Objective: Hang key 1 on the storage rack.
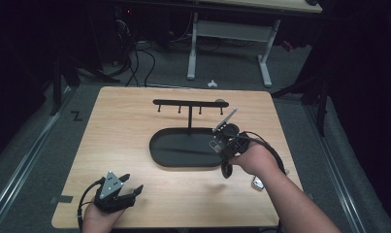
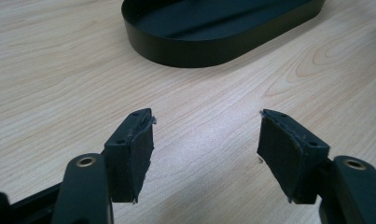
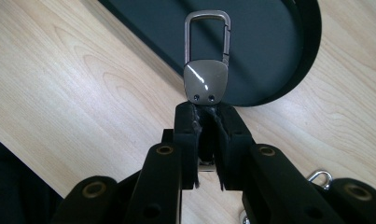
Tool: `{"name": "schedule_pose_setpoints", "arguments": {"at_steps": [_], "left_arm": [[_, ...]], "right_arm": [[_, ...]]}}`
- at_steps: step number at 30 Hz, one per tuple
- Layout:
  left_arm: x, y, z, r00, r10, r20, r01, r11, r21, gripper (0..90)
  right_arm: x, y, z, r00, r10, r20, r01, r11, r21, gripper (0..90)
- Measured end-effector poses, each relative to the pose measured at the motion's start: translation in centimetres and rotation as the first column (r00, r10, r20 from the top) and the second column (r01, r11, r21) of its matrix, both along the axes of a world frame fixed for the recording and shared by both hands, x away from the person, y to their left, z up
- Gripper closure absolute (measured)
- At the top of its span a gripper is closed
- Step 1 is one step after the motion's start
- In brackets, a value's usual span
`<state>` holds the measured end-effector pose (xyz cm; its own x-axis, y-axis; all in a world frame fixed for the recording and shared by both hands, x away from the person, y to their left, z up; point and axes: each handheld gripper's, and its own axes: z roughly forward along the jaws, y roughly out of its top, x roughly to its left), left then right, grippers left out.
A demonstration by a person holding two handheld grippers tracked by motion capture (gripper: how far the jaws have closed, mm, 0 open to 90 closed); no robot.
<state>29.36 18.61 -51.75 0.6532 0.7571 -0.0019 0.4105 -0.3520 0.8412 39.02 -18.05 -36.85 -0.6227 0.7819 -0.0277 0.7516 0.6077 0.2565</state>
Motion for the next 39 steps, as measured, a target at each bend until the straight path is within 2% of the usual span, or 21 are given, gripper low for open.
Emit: {"name": "schedule_pose_setpoints", "arguments": {"at_steps": [3,9,11,13,23,31,39], "left_arm": [[-0.1,0.1,0.0,1.0,0.0,-0.002,0.0,1.0,0.003,36.2],[-0.1,0.2,0.0,1.0,-0.001,-0.003,0.001,1.0,0.0,36.2],[-0.1,0.1,-0.1,1.0,-0.001,0.0,0.001,1.0,0.001,36.1],[-0.1,0.1,-0.1,1.0,-0.002,-0.001,0.002,1.0,0.002,36.2],[-0.2,0.0,-0.1,1.0,-0.007,-0.002,0.007,1.0,0.005,36.2],[-0.1,0.0,-0.1,0.9999,-0.012,-0.002,0.012,0.9999,0.006,36.2],[-0.1,0.0,-0.1,0.9999,-0.012,-0.001,0.012,0.9999,0.003,36.2]], "right_arm": [[0.2,-0.2,0.4,0.9998,0.01,0.018,-0.011,1.0,0.007,80.5],[0.4,-0.3,0.5,0.9996,0.013,0.024,-0.013,1.0,0.012,80.4],[0.6,-0.1,0.8,0.9997,-0.004,0.024,0.003,0.999,0.034,80.4],[0.7,-0.1,0.8,0.9994,0.006,0.033,-0.007,0.999,0.036,80.4],[1.8,1.1,1.8,0.9984,-0.009,0.056,0.005,0.998,0.064,80.5],[3.2,1.9,4.0,0.9941,-0.011,0.108,0.003,0.997,0.078,80.5],[4.0,2.4,5.4,0.9905,-0.03,0.134,0.019,0.996,0.082,80.5]]}}
